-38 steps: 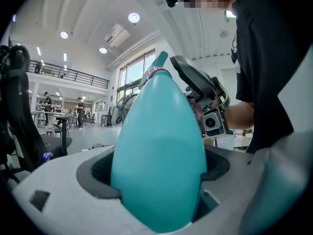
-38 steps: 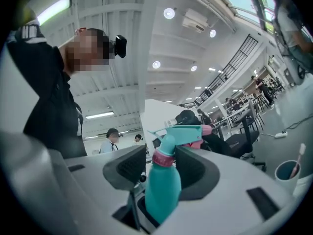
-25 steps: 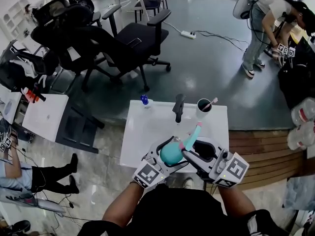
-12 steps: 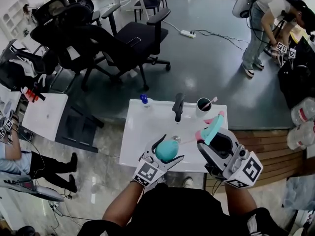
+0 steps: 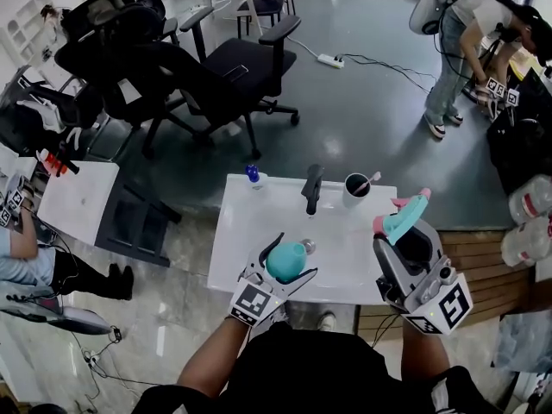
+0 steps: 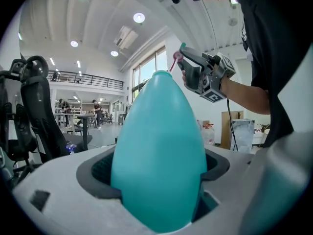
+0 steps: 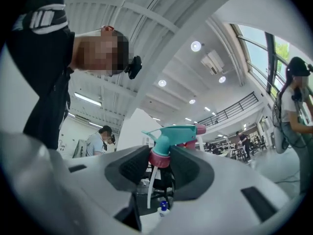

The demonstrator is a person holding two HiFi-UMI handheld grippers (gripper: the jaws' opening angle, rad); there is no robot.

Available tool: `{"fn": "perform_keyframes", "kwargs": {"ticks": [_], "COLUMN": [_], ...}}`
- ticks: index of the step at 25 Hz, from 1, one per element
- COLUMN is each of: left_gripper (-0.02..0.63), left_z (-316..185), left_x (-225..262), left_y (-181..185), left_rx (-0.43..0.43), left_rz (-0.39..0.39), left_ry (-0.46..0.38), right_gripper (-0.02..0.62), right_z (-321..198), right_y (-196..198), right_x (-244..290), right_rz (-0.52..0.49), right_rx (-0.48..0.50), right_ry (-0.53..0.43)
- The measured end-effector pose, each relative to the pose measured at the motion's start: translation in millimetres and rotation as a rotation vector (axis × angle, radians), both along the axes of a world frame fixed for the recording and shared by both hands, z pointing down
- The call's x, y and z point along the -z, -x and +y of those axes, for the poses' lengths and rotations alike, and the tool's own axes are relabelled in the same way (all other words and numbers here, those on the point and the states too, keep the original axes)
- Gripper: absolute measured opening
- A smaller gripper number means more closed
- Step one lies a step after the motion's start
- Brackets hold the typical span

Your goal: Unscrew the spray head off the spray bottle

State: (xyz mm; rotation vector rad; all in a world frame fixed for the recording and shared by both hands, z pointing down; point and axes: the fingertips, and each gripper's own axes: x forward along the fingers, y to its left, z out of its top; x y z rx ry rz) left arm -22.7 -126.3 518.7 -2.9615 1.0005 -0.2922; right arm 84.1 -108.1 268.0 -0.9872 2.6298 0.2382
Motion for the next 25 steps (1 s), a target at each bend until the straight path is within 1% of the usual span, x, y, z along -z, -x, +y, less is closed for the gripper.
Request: {"fn": "perform_keyframes", "kwargs": {"ticks": [4,7,13,16,20,22,25], "left_gripper": [0.465,0.465,0.465,0.465,0.465,0.465,0.466], "left_z": [-6.8,-9.7,-14.3,-15.7,-13.2,-11.5,-11.0], "left_x": [15.3,23.3,41.3,47.9,64.9,67.1,66.4], "left_y": [3.8,8.9,18.0,20.4,18.5,17.8,19.9], "left_rx": [0.035,0.056,0.095,0.099,0.121,0.12,0.109], "left_rz": [0.028,0.051,0.081,0.085,0.141,0.141,0.119], "left_ry": [-0.011,-0.015,-0.048,-0.071,-0.037,-0.042,-0.071], "right_gripper": [0.143,0.143,0.143,0.143,0.143,0.142,0.14], "right_z": [-12.8,-17.9,-22.3,-23.4,-24.0,-25.2,-27.3], "right_y": [-6.7,-4.9,5.8,10.2,12.5,11.2,11.0], "right_x": [-27.1,-53.4,-109.8,-131.9,-152.2,-159.5,-161.6], "right_rz": [0.054,0.107,0.202,0.237,0.247,0.253,0.253], "right_rx": [-0.07,-0.105,-0.123,-0.13,-0.133,-0.143,-0.161], "right_ry": [0.05,0.087,0.154,0.186,0.235,0.25,0.26]}}
